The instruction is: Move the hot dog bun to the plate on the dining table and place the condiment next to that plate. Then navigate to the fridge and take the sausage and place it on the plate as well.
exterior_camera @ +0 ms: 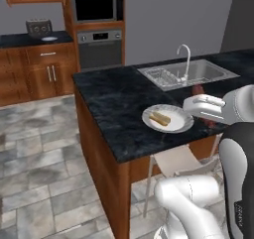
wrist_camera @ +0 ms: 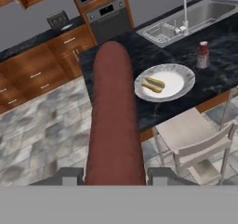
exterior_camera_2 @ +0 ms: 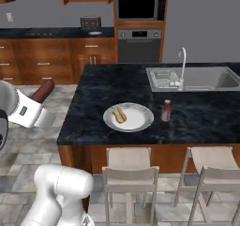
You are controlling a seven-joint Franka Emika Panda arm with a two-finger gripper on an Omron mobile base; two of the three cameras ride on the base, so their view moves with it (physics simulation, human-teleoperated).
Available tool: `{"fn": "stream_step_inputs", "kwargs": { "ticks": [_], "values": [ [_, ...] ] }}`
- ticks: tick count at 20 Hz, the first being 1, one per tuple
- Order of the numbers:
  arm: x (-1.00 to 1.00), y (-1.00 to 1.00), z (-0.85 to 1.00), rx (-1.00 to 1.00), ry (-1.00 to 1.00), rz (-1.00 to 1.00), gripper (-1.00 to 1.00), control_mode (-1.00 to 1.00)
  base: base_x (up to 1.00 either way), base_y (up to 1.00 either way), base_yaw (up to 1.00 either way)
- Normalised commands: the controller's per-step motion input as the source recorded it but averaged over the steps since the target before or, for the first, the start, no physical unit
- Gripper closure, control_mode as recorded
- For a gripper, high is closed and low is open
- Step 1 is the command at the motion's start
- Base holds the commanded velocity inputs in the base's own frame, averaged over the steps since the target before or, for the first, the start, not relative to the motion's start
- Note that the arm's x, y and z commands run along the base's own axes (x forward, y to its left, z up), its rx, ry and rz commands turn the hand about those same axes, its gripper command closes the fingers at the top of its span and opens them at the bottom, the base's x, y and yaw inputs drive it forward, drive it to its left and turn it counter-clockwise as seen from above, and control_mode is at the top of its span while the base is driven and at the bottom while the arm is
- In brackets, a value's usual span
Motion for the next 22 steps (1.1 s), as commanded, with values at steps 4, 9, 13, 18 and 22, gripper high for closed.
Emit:
{"fn": "stream_step_inputs", "kwargs": {
  "ticks": [4,9,13,18,22],
  "values": [
    [0.00,0.00,0.00,0.00,0.00,0.00,1.00,1.00,0.32,-0.93,0.34],
    [0.00,0.00,0.00,0.00,0.00,0.00,1.00,1.00,0.62,-0.64,0.30],
    [0.00,0.00,0.00,0.00,0.00,0.00,1.00,1.00,0.98,-0.26,0.26],
    [0.60,-0.12,0.00,0.04,0.20,0.06,1.00,-1.00,0.40,-0.04,0.08],
    [1.00,-0.20,0.00,0.06,0.50,-0.01,1.00,-1.00,0.00,0.00,0.00]
  ]
}}
